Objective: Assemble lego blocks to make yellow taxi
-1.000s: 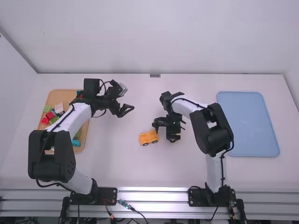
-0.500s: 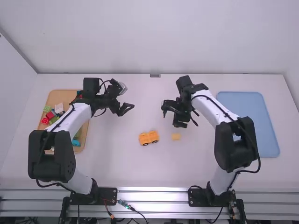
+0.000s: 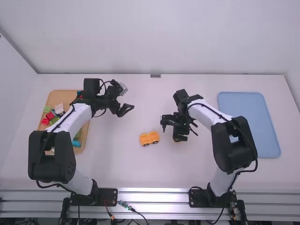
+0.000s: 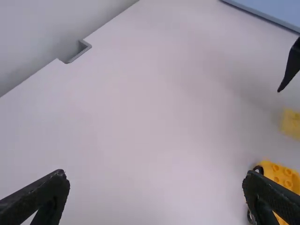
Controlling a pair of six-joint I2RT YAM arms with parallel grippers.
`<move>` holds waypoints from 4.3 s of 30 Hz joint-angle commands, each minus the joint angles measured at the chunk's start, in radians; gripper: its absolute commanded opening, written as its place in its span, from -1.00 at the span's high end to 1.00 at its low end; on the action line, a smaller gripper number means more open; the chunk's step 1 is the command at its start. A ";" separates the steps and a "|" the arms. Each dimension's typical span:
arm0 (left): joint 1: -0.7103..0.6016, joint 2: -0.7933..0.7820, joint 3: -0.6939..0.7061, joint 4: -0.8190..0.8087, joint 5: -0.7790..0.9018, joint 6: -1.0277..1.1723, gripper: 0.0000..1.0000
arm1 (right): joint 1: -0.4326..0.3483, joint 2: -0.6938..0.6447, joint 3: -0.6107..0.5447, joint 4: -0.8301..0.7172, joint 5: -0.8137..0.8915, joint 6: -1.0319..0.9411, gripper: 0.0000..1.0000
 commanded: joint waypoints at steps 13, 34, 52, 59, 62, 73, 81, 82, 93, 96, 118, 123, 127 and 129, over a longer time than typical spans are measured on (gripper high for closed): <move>0.003 0.010 0.016 -0.026 0.012 0.043 -0.98 | -0.005 -0.005 -0.153 0.170 0.024 -0.067 -0.99; 0.011 0.010 0.016 -0.044 0.012 0.043 -0.98 | 0.009 -0.004 -0.215 0.306 -0.021 -0.040 -0.99; 0.003 0.010 0.016 -0.045 0.009 0.043 -0.98 | 0.012 -0.004 -0.221 0.307 -0.006 0.001 -0.76; 0.011 0.010 0.016 -0.046 0.009 0.043 -0.98 | 0.008 -0.004 -0.227 0.309 -0.002 0.003 -0.69; 0.005 0.010 0.016 -0.049 0.009 0.043 -0.98 | 0.008 -0.004 -0.236 0.319 0.002 0.020 -0.72; 0.004 0.010 0.016 -0.051 0.009 0.043 -0.98 | 0.010 0.052 -0.230 0.364 0.036 0.046 -0.57; 0.011 0.010 0.016 -0.048 0.009 0.043 -0.98 | 0.030 0.052 -0.161 0.238 0.053 0.042 -0.31; 0.007 0.010 0.016 -0.049 0.009 0.043 -0.98 | 0.029 0.052 -0.161 0.237 0.051 0.042 -0.29; 0.004 0.010 0.016 -0.049 0.009 0.043 -0.98 | 0.032 0.052 -0.161 0.254 0.042 0.054 0.54; 0.004 0.010 0.016 -0.047 0.009 0.043 -0.98 | 0.031 0.052 -0.161 0.253 -0.003 0.055 0.63; 0.004 0.010 0.016 0.014 0.011 0.043 -0.98 | 0.035 0.051 -0.147 0.338 0.152 1.327 1.00; 0.004 0.010 0.016 0.019 0.012 0.035 -0.97 | 0.012 0.051 -0.148 0.333 0.183 1.743 1.00; 0.003 0.010 0.016 0.016 0.012 0.035 -0.98 | -0.007 0.050 -0.147 0.309 0.161 2.038 1.00; 0.003 0.010 0.016 0.016 0.012 0.035 -0.98 | -0.023 0.049 -0.145 0.299 0.124 2.108 1.00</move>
